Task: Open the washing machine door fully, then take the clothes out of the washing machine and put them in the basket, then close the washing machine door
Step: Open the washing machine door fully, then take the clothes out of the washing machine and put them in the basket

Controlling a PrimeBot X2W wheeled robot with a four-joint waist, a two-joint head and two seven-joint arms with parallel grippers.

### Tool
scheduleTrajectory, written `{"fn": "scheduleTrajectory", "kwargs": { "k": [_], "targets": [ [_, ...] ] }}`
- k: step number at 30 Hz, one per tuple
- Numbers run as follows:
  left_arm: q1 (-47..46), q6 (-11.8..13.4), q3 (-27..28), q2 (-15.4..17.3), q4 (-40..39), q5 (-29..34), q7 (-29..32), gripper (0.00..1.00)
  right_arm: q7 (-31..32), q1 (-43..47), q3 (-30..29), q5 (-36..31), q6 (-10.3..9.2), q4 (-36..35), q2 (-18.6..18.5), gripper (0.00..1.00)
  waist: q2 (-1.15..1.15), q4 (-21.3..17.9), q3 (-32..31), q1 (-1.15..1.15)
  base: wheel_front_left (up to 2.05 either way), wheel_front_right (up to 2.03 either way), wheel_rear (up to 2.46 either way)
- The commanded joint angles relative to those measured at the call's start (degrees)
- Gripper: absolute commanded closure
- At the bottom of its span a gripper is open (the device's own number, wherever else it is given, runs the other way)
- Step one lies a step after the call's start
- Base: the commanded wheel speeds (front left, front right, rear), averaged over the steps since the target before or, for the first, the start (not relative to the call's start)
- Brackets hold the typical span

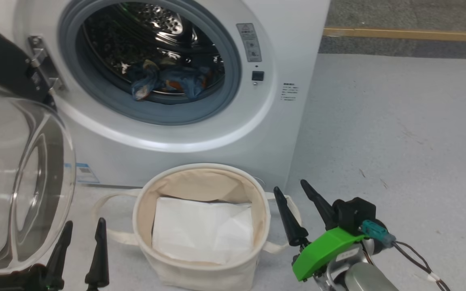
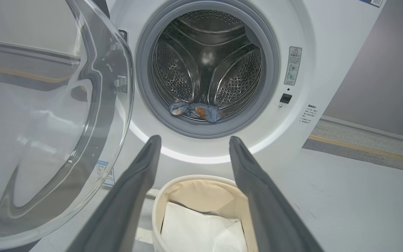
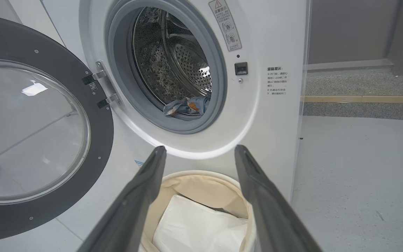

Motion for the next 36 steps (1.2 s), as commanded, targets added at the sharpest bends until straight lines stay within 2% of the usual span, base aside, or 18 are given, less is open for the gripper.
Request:
{"fn": "scheduleTrajectory", "kwargs": {
  "k": [1,21,36],
  "targets": [
    [-2.9,0.1,2.3,0.7,-2.0,0.2,-0.3,0.00,-0.6,-1.4,0.7,-0.7,0.42,-2.2,0.9,0.00,0.00,-0.4,0.2,0.00,0.00,0.00,0.00],
    [-3.1,-1.2,1.7,-0.1,-0.5,-2.5,-0.4,0.00,-0.2,1.0,-3.4,-3.7,0.42,-6.0,0.9,0.00,0.00,-1.7,-0.3,0.00,0.00,0.00,0.00],
    [-3.5,-1.0,1.4,0.3,-0.6,-2.6,-0.5,0.00,0.0,0.7,-4.7,-5.1,0.42,-7.6,0.9,0.00,0.00,-4.2,0.5,0.00,0.00,0.00,0.00]
  ]
}}
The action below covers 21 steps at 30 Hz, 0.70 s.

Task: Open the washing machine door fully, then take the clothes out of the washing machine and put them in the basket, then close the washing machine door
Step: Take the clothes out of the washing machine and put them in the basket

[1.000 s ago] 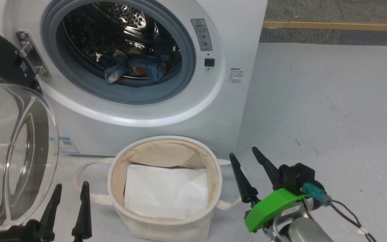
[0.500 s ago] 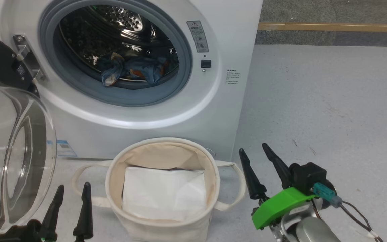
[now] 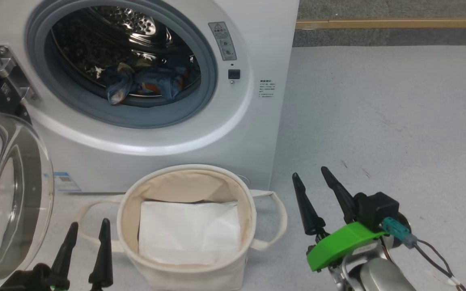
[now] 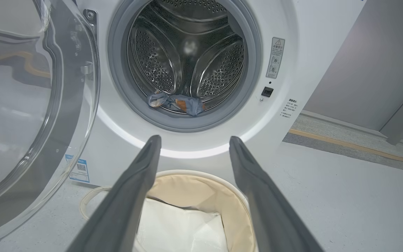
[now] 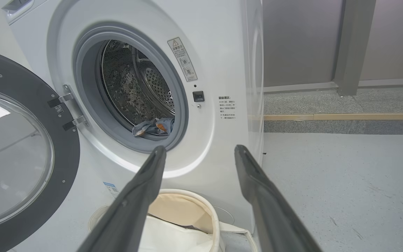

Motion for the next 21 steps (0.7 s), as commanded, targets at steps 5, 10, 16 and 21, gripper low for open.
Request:
{"fn": "scheduleTrajectory", "kwargs": {
  "k": [5,10,16,21],
  "targets": [
    [-3.2,-0.1,1.9,1.1,-1.6,-0.4,-0.5,0.00,0.1,-1.0,0.6,-0.8,0.42,-2.9,0.9,0.00,0.00,-0.3,0.1,0.00,0.00,0.00,0.00],
    [-3.2,-0.2,1.7,1.2,-1.6,-0.5,-0.5,0.00,0.3,-0.8,0.6,-0.8,0.42,-3.0,0.9,0.00,0.00,-0.3,0.1,0.00,0.00,0.00,0.00],
    [-3.2,0.0,1.4,1.4,-1.6,-0.1,-0.7,0.00,0.6,-0.4,0.3,-0.9,0.42,-3.1,0.9,0.00,0.00,-0.2,0.0,0.00,0.00,0.00,0.00],
    [-3.1,-0.3,0.9,1.7,-1.8,0.3,-0.8,0.00,0.9,-0.1,-0.1,-1.1,0.42,-3.3,0.9,0.00,0.00,-0.1,-0.1,0.00,0.00,0.00,0.00]
  ]
}}
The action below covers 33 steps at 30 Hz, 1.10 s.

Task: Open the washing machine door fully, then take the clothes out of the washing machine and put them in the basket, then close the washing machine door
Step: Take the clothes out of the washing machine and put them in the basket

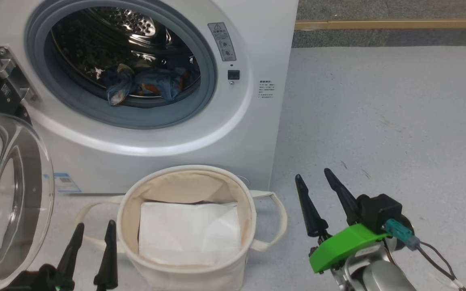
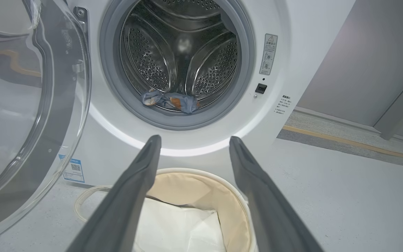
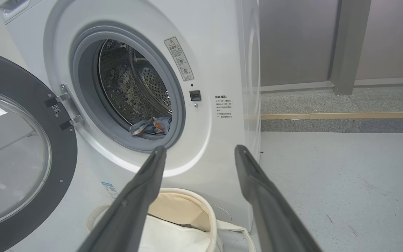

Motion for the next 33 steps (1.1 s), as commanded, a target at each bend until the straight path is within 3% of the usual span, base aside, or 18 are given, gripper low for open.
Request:
{"fn": "scheduleTrajectory", "kwargs": {
  "k": [1,12,33],
  "targets": [
    [-2.9,-0.3,2.1,1.4,-1.7,0.4,-0.5,0.00,0.3,-1.1,0.8,-0.6,0.42,-2.3,0.9,0.00,0.00,0.0,0.0,0.00,0.00,0.00,0.00],
    [-3.1,-0.3,1.4,1.8,-1.1,0.1,0.5,0.00,0.4,-1.1,1.0,-0.5,0.42,-2.4,0.9,0.00,0.00,-0.7,0.1,0.00,0.17,-0.07,-0.10],
    [-6.4,0.7,1.2,0.9,1.8,-0.6,0.4,0.00,0.0,-1.9,1.1,0.1,0.42,-2.2,0.9,0.00,0.00,-1.0,0.8,0.00,1.47,-1.17,-0.30]
  ]
}}
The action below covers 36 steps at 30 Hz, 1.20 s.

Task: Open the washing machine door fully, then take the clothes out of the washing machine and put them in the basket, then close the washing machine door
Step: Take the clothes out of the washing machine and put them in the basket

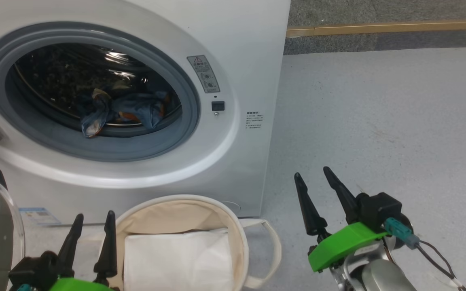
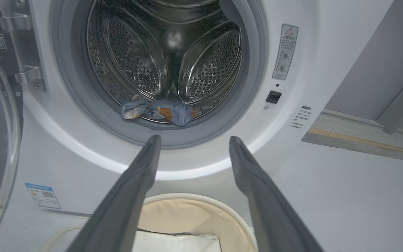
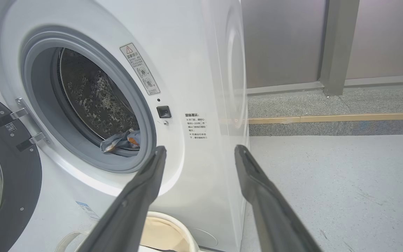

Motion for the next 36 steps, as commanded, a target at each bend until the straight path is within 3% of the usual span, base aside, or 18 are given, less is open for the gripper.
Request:
{"fn": "scheduleTrajectory", "kwargs": {
  "k": [1,12,15,23,36],
  "targets": [
    [-2.9,0.2,2.3,0.6,-1.5,-0.3,-0.5,0.00,-0.2,-1.8,1.4,0.1,0.42,-1.8,0.7,0.00,0.00,0.0,0.0,0.00,0.44,-0.44,0.00],
    [-6.0,-0.3,2.0,-1.2,2.1,-0.8,-1.4,0.00,-0.7,-2.5,2.8,0.9,0.42,-0.6,0.7,0.00,0.00,0.4,1.7,0.00,0.04,-0.04,0.00],
    [-9.8,-1.7,1.3,-2.7,5.4,-1.5,-1.6,0.00,-0.9,-3.0,3.2,1.0,0.42,-0.4,0.7,0.00,0.00,0.5,3.2,0.00,0.00,0.00,0.00],
    [-23.6,-5.8,0.7,-4.9,20.7,-3.4,-1.2,0.00,-0.9,-5.0,4.7,0.3,0.42,-1.0,0.7,0.00,0.00,-1.6,8.1,0.00,0.00,0.00,0.00],
    [-46.4,-11.6,2.7,-3.6,46.1,-6.1,-1.5,0.00,-2.0,-7.5,9.1,-1.0,0.42,-5.1,0.7,0.00,0.00,-7.4,16.1,0.00,0.00,0.00,0.00]
  ]
}}
